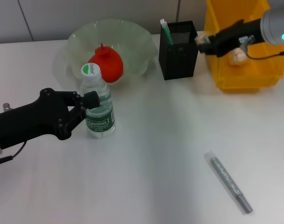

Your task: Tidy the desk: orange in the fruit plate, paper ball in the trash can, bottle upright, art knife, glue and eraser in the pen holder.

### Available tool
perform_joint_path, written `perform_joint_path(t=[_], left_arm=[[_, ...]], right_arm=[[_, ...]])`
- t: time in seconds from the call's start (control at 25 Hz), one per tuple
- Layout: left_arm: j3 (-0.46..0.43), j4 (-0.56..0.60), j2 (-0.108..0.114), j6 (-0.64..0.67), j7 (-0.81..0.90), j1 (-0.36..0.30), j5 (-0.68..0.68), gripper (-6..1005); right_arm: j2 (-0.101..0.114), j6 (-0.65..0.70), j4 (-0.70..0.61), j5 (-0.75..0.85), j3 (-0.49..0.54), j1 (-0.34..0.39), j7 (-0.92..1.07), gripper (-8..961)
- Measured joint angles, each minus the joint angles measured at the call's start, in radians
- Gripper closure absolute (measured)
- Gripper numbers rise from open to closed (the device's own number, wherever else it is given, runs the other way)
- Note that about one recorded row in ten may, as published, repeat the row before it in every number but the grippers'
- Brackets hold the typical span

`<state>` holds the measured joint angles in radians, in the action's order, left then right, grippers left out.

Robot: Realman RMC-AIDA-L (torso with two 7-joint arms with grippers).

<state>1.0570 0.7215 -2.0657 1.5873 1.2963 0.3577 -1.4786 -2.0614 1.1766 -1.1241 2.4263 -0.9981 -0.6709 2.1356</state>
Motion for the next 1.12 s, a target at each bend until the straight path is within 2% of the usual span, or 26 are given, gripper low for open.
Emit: perform_joint_path(t=[0.2,0.52,0.72,0.88,1.12], left_arm=[[-0.023,0.001,-0.001,0.0,0.0,0.005,0.003,976],[-0.032,0.001,-0.001,-0.004,-0.005,0.011,0.019,975],[-0.034,-0.003,-0.001,-0.005,-0.008,0.01,0.023,975],[-0.041,-0.003,0.0,-0.005,-0.009,0.004,0.025,975],[-0.044,-0.004,0.001,-0.008,-0.008,0.003,0.025,975]], right_arm=[[0.027,-0.026,0.099,-0.097,0.089,-0.046,-0.104,689],[0.053,-0.067,0.151,-0.122,0.101,-0.075,-0.14,688],[0.079,-0.132,0.283,-0.143,0.108,-0.114,-0.182,688],[0.102,-0.19,0.409,-0.21,0.143,-0.147,-0.292,689],[0.124,-0.254,0.507,-0.279,0.151,-0.172,-0.391,688]])
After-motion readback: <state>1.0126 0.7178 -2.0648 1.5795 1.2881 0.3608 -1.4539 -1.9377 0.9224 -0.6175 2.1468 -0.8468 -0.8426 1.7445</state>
